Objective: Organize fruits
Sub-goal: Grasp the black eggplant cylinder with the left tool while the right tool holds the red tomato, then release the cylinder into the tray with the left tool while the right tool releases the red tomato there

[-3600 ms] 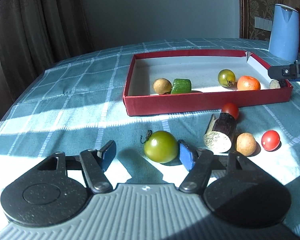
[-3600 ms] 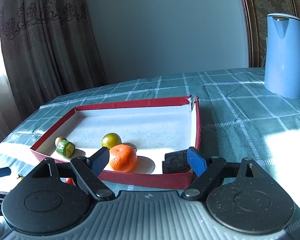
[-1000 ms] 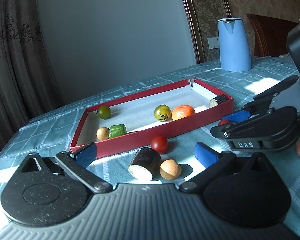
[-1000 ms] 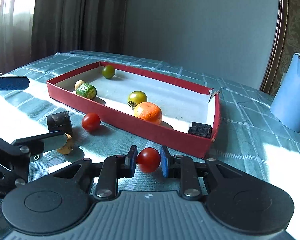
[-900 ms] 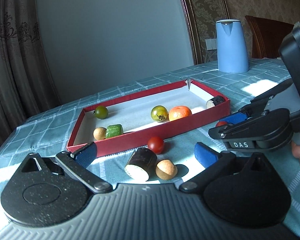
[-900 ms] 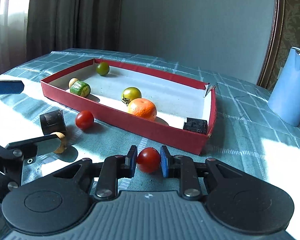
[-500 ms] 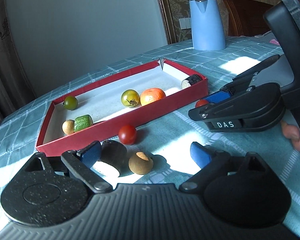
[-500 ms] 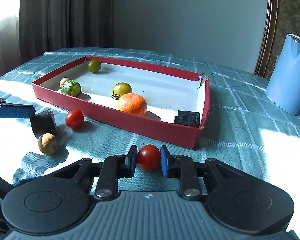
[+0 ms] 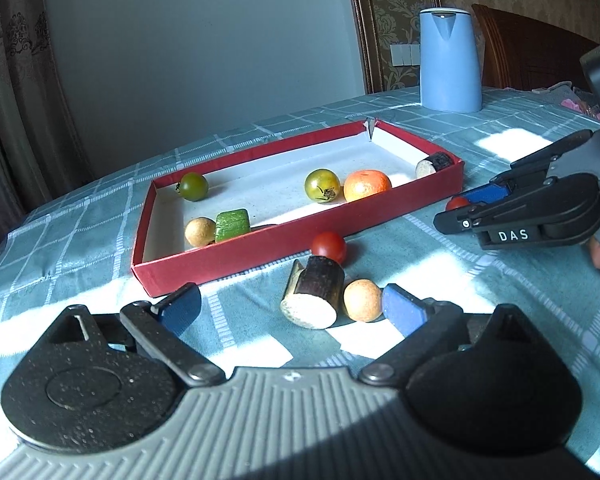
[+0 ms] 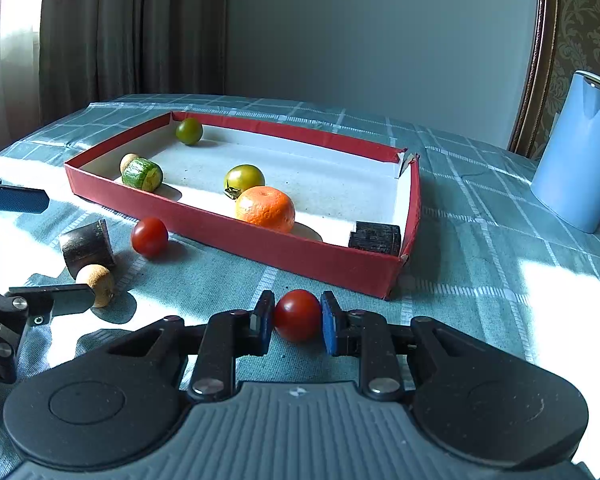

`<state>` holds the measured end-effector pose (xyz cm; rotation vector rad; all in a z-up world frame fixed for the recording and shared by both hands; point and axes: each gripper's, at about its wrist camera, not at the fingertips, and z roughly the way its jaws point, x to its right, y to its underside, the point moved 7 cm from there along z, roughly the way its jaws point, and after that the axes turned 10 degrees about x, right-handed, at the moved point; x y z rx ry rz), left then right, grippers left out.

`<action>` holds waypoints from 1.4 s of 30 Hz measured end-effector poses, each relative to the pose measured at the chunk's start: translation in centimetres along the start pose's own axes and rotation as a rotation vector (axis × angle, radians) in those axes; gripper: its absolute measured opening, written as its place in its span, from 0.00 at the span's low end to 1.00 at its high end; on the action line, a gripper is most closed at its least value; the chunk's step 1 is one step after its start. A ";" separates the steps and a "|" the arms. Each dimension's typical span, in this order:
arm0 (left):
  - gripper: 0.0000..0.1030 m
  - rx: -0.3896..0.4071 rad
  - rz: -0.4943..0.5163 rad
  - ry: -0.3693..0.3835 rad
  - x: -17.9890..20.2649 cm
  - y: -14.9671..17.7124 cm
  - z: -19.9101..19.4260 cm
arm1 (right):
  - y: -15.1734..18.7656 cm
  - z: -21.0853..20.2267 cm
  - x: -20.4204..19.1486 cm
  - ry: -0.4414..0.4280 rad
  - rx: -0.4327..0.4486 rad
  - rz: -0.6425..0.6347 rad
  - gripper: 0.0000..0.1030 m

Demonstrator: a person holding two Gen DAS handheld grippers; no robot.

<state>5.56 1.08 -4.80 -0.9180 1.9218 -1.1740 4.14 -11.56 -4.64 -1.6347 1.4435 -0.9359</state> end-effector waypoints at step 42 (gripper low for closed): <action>0.30 0.038 -0.017 -0.252 -1.3 -4.7 3.6 | -4.5 -0.4 1.9 0.054 0.138 0.008 0.23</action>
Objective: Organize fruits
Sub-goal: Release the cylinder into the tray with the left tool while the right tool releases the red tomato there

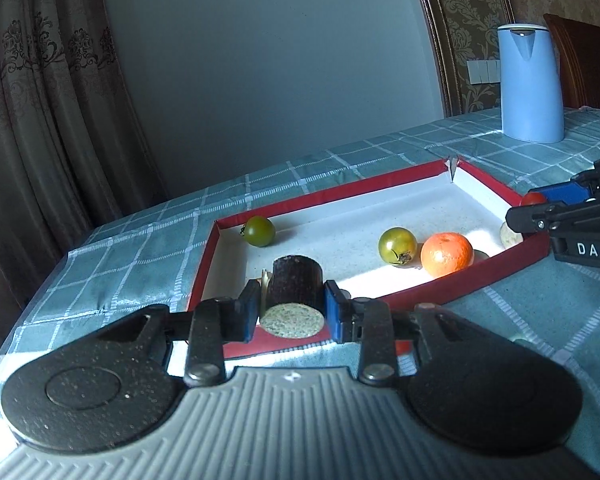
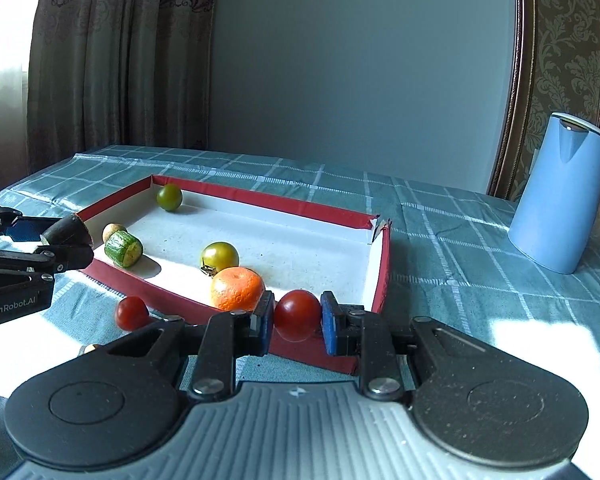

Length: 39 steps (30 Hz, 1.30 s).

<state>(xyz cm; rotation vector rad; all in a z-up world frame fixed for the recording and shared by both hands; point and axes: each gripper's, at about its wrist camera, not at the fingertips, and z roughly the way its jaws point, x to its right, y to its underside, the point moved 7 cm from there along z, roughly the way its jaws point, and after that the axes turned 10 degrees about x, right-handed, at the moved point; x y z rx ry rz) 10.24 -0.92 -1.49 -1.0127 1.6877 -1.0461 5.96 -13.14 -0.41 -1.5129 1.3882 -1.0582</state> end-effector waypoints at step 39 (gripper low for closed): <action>0.40 -0.076 0.042 -0.112 1.2 -0.3 8.1 | 0.4 8.3 3.9 0.072 -0.145 0.080 0.26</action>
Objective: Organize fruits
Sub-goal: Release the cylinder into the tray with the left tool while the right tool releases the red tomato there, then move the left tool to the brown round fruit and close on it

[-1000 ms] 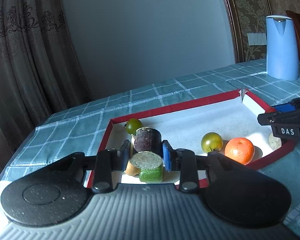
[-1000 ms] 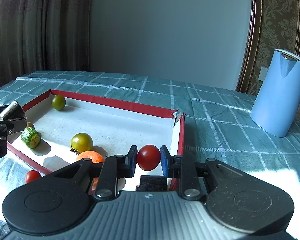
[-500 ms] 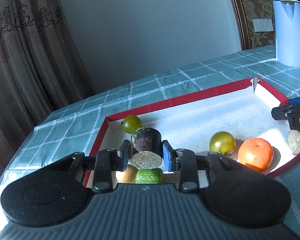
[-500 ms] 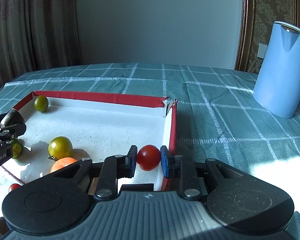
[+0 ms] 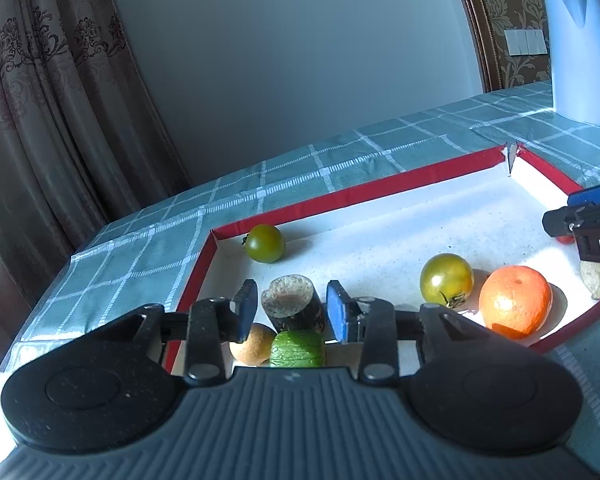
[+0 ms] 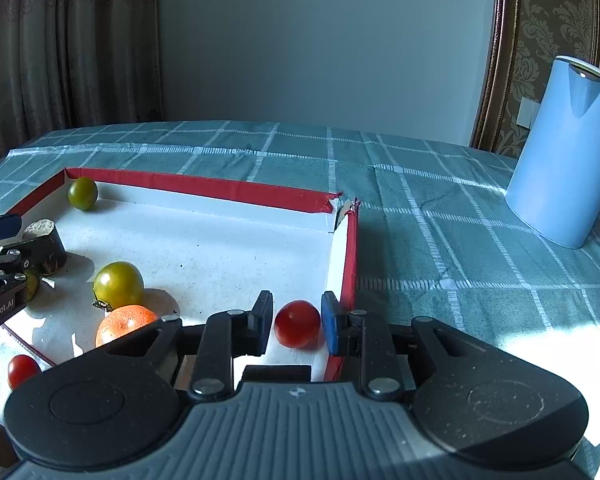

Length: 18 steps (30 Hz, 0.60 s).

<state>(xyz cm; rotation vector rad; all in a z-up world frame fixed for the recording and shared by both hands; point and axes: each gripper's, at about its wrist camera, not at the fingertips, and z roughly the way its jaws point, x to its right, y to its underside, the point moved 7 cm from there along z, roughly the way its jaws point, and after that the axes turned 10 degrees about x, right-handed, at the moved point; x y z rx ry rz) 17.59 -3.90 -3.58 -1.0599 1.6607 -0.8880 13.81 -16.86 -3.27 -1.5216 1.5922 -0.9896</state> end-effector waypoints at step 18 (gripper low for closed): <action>0.92 0.106 -0.067 -0.024 -1.7 0.3 -4.1 | -1.5 -4.2 2.5 -0.007 0.179 0.141 0.77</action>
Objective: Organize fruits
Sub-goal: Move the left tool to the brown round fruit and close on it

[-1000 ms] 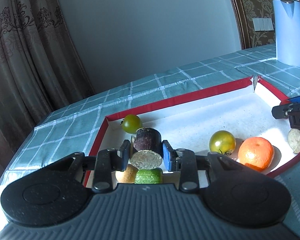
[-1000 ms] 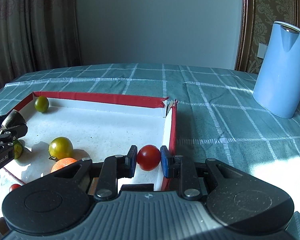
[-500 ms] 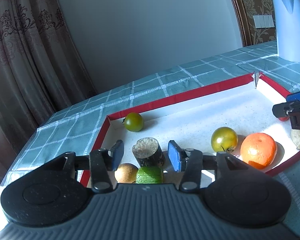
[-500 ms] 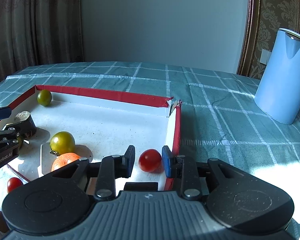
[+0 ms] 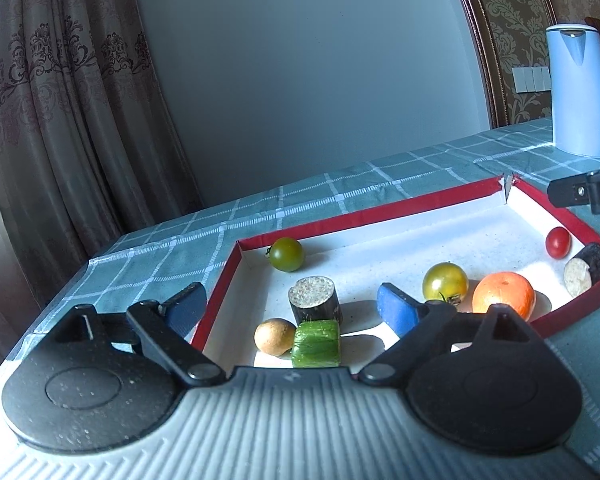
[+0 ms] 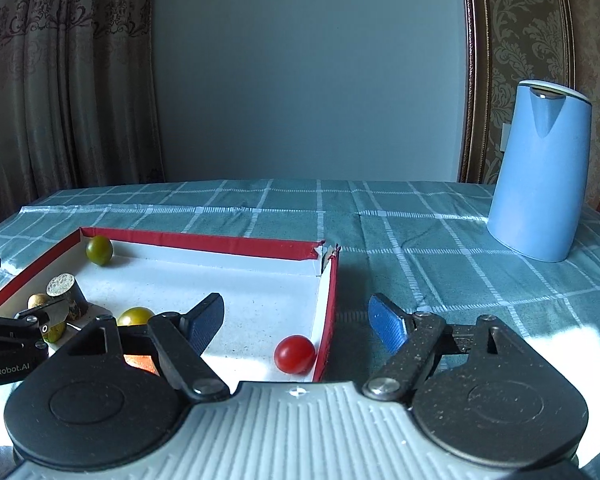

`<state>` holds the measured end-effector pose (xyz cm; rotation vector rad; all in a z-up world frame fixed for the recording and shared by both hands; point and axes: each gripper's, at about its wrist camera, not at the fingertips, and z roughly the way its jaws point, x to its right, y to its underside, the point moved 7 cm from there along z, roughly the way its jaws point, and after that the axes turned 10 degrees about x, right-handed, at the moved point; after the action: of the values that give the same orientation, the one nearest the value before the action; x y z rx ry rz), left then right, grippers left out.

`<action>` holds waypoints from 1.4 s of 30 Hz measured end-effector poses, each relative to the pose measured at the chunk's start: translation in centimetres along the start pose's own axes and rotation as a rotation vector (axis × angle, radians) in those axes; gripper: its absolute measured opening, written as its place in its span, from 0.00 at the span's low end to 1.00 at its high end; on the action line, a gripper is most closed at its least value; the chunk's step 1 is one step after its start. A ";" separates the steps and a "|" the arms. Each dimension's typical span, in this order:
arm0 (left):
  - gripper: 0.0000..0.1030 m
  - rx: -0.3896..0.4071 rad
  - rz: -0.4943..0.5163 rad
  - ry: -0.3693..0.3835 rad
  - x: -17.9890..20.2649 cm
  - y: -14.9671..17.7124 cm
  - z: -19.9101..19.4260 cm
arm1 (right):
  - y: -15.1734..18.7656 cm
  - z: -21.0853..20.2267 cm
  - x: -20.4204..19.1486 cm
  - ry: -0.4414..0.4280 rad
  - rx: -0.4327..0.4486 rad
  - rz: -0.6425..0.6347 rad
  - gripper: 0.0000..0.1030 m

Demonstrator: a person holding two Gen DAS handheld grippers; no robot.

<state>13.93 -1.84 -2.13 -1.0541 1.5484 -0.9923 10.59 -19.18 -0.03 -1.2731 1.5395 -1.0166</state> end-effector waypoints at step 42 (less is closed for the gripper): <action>0.39 -0.155 0.021 0.393 4.4 4.4 -6.7 | 1.5 -0.8 0.4 -0.030 -0.066 0.108 0.78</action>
<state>6.07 -4.07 -6.19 -0.9845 1.9783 -1.1262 9.38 -19.31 -1.28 -1.2310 1.6121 -0.8814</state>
